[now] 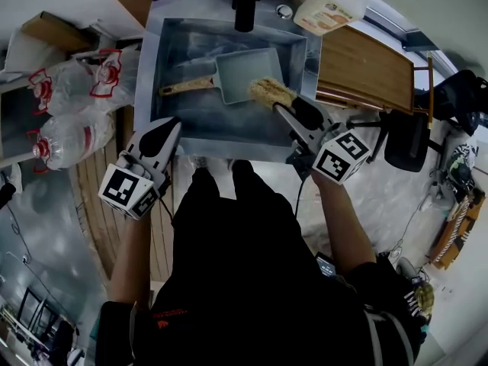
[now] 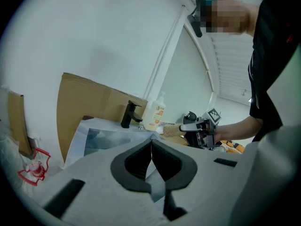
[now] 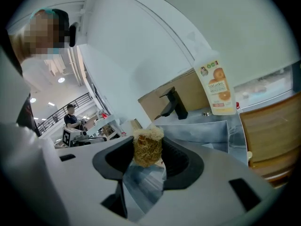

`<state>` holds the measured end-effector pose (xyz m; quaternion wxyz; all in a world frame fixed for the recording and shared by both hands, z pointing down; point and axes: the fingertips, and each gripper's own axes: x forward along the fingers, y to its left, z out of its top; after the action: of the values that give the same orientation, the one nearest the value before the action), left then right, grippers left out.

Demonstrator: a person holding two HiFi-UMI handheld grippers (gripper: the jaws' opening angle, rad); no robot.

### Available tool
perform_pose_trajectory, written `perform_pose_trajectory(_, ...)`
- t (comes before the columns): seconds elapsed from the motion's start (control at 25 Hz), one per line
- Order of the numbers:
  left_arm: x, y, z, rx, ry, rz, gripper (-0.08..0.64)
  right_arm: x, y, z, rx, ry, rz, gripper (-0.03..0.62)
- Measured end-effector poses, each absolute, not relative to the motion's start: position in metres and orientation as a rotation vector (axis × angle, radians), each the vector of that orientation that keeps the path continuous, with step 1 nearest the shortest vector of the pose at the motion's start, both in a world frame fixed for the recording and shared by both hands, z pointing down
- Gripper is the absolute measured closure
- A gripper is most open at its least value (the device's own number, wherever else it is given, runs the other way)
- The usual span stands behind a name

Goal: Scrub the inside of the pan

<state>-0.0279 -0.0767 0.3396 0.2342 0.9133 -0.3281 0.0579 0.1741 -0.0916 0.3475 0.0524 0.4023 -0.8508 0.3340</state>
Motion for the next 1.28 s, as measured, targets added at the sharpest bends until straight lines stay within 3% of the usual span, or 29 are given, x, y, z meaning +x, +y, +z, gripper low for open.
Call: perform_pose_trajectory(1.28, -0.03, -0.085, 0.403, 2.377, -0.965, 0.13, 0.54, 0.133, -0.137, 0.49, 0.651, -2.28, 0.611, 0.405)
